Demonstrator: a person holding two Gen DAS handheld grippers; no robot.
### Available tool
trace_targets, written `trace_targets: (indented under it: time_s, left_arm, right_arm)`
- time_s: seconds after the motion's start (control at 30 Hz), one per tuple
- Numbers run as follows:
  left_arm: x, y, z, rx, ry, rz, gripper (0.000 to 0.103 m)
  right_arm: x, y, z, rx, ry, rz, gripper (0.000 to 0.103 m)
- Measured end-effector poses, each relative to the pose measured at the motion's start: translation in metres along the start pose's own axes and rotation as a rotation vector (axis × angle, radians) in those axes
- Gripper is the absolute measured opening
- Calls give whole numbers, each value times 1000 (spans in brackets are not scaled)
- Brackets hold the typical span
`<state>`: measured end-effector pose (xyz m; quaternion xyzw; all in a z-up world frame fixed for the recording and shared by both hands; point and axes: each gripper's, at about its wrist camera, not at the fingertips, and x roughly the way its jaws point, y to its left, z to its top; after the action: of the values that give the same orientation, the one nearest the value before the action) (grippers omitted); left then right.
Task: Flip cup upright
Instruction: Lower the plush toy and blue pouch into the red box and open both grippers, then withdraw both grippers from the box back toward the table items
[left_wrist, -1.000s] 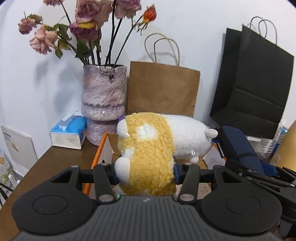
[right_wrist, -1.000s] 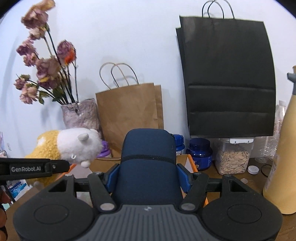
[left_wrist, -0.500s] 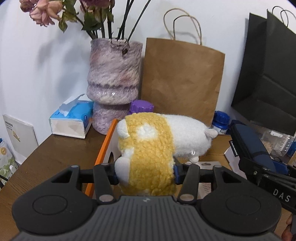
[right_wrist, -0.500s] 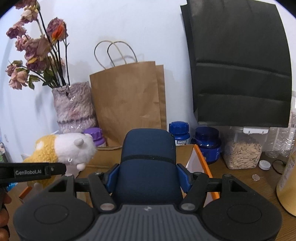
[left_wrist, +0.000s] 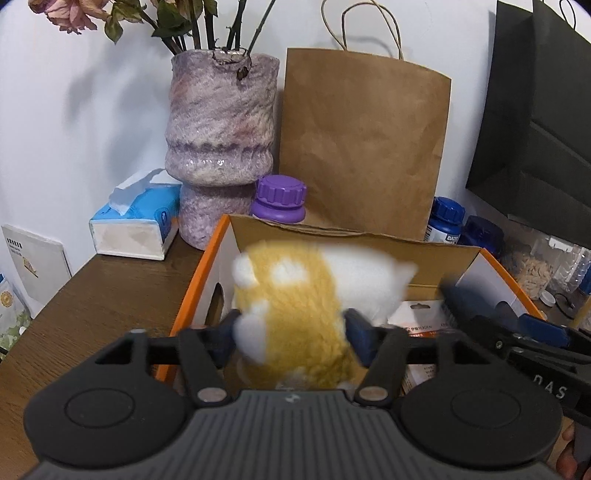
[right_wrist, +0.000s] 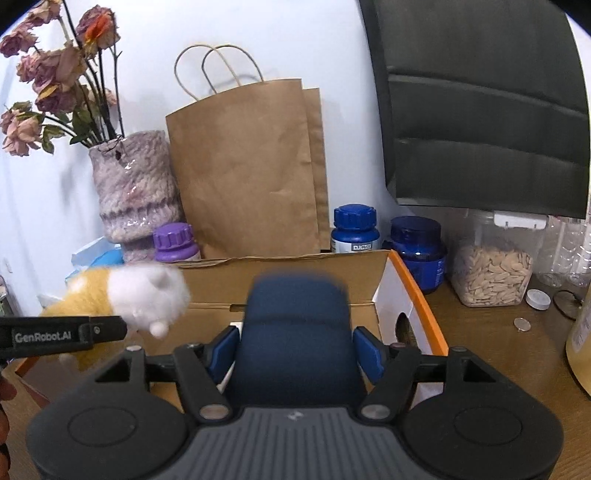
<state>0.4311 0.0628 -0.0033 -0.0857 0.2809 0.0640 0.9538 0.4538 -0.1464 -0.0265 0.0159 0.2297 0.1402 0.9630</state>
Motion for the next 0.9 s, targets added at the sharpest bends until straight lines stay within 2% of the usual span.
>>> trace_targets:
  time_s: [0.07, 0.13, 0.17, 0.47, 0.9]
  left_arm:
    - [-3, 0, 0, 1, -19, 14, 88]
    - [-7, 1, 2, -3, -32, 11, 96]
    - [-9, 2, 3, -7, -38, 12, 103]
    - [-24, 6, 8, -30, -66, 7, 103]
    - [-71, 9, 9, -36, -91, -39, 103]
  right_arm:
    - [-3, -2, 2, 10, -10, -2, 96]
    - [-7, -4, 3, 19, -26, -3, 102]
    - [-8, -5, 4, 22, -27, -4, 103]
    - [-20, -11, 10, 54, -23, -9, 103]
    - [-68, -5, 16, 44, -52, 15, 103]
